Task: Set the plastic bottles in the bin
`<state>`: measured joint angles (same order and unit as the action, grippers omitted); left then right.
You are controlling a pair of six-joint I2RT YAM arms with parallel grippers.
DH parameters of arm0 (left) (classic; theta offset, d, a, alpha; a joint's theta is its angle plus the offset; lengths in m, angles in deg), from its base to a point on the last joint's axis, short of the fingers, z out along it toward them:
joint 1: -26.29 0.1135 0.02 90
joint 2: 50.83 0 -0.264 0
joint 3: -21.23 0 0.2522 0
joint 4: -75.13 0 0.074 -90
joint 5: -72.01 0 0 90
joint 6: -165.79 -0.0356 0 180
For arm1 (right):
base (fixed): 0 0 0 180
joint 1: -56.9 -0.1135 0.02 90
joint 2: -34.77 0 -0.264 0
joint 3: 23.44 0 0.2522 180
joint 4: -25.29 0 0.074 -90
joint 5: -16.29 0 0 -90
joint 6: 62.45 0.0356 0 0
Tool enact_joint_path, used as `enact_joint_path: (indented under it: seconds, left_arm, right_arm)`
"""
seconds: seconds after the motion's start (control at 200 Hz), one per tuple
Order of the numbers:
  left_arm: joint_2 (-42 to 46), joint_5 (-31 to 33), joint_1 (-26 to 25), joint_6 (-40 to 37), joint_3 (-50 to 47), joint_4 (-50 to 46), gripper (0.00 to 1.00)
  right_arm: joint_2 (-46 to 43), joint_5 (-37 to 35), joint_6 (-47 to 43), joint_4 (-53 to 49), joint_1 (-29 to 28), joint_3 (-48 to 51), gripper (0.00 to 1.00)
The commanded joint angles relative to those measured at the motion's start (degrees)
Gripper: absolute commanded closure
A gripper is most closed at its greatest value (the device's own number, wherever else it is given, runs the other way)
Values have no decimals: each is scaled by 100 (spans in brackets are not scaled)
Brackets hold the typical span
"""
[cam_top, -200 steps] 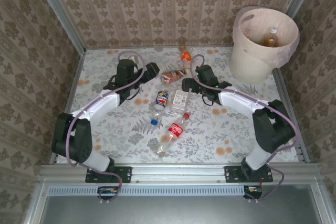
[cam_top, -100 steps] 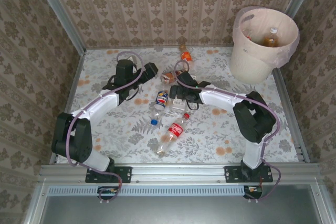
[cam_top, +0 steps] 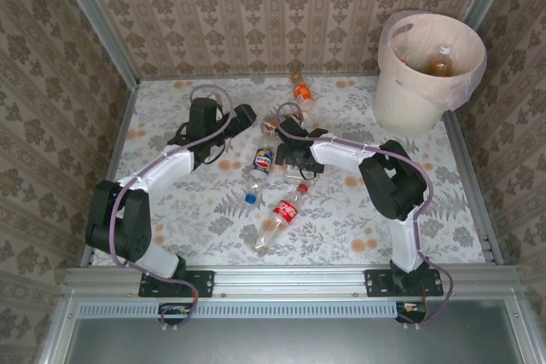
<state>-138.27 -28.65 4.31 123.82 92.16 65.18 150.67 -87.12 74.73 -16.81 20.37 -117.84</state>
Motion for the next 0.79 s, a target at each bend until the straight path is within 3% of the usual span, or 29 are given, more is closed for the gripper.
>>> enact_joint_path:
  seconds: [0.0,0.57,0.79]
  left_arm:
    - [-97,-42,44,48,12,-96,0]
    - [-262,-136,44,110,111,-126,0]
    - [-310,-185,29,136,145,-94,0]
  right_arm:
    - [-84,-308,-50,-278,70,39,4]
    - [-1496,730,-1086,1646,1320,2238,27]
    - [-2195,1100,-1487,2279,1539,2786,33]
